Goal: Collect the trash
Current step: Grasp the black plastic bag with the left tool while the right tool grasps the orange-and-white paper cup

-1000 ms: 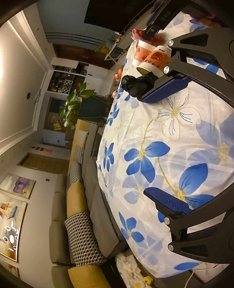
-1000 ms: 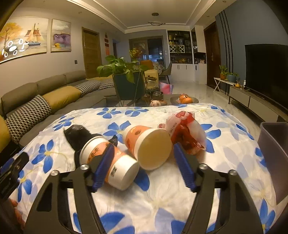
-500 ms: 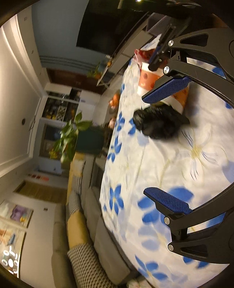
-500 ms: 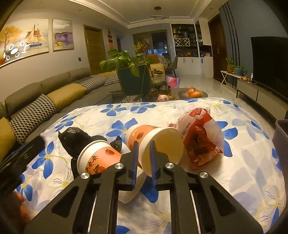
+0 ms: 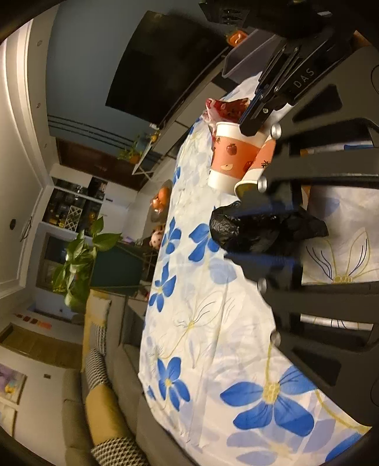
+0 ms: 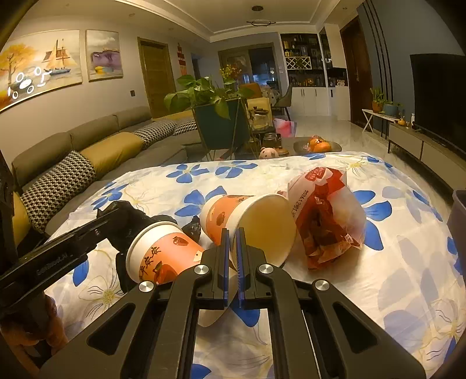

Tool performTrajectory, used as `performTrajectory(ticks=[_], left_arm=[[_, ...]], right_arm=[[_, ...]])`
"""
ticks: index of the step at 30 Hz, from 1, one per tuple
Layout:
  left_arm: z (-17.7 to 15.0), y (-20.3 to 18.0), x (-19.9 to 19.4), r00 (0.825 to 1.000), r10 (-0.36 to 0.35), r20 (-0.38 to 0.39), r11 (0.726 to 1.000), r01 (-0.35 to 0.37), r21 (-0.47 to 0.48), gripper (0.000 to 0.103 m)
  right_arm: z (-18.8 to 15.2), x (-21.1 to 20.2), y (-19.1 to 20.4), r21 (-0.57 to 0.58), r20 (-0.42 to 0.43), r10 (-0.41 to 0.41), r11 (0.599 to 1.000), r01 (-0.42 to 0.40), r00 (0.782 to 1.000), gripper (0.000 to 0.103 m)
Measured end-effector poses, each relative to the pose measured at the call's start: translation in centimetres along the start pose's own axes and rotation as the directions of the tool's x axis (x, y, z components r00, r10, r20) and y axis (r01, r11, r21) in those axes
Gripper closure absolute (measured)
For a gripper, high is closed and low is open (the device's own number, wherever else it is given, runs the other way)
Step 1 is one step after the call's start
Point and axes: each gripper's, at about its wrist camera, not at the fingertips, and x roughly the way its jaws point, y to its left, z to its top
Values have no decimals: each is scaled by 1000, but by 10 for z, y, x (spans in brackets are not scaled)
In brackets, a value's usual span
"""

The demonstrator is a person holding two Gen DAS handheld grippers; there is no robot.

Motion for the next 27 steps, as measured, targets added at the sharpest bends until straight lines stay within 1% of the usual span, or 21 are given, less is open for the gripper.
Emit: performTrajectory(ticks=[1, 4, 9, 10, 12, 14, 18, 19, 20, 21, 24, 27], left_arm=[[0, 1, 0, 1000, -6, 0, 1000, 6, -5, 94], [-2, 2, -1, 1000, -29, -2, 999, 29, -17, 101], [-3, 1, -2, 999, -43, -1, 999, 43, -18, 102], [-4, 1, -3, 999, -46, -1, 999, 46, -18, 102], [-4, 1, -3, 999, -50, -4, 999, 50, -19, 102], [-4, 1, -3, 999, -53, -5, 998, 53, -18, 102], [-5, 1, -2, 999, -54, -4, 998, 54, -13, 102], [-5, 1, -2, 998, -56, -5, 998, 55, -15, 102], [-5, 1, -3, 999, -53, -3, 998, 53, -19, 102], [-5, 1, -3, 999, -46, 2, 999, 46, -23, 102], [-5, 3, -12, 999, -30, 31, 999, 32, -40, 103], [-1, 7, -28, 997, -7, 79, 998, 13, -68, 103]], right_arm=[[0, 0, 0, 0, -4, 3, 1000, -3, 1000, 97], [1, 3, 0, 3, -16, 13, 1000, -13, 1000, 97], [3, 7, -3, 21, -29, 28, 999, -28, 999, 97], [4, 8, -4, 25, -32, 28, 999, -27, 999, 95], [4, 8, -5, 28, -24, 24, 999, -23, 999, 69], [6, 8, -5, 20, -15, 23, 1000, -23, 1000, 69], [7, 11, -1, 7, -22, 29, 1000, -29, 999, 69], [7, 12, 0, 7, -26, 33, 999, -33, 999, 69], [7, 13, 0, 6, -30, 38, 999, -37, 999, 77], [7, 14, 1, 1, -34, 42, 999, -42, 999, 87], [7, 10, 3, -16, -16, 53, 998, -54, 998, 99], [10, -3, 9, -53, 31, 36, 998, -34, 999, 99]])
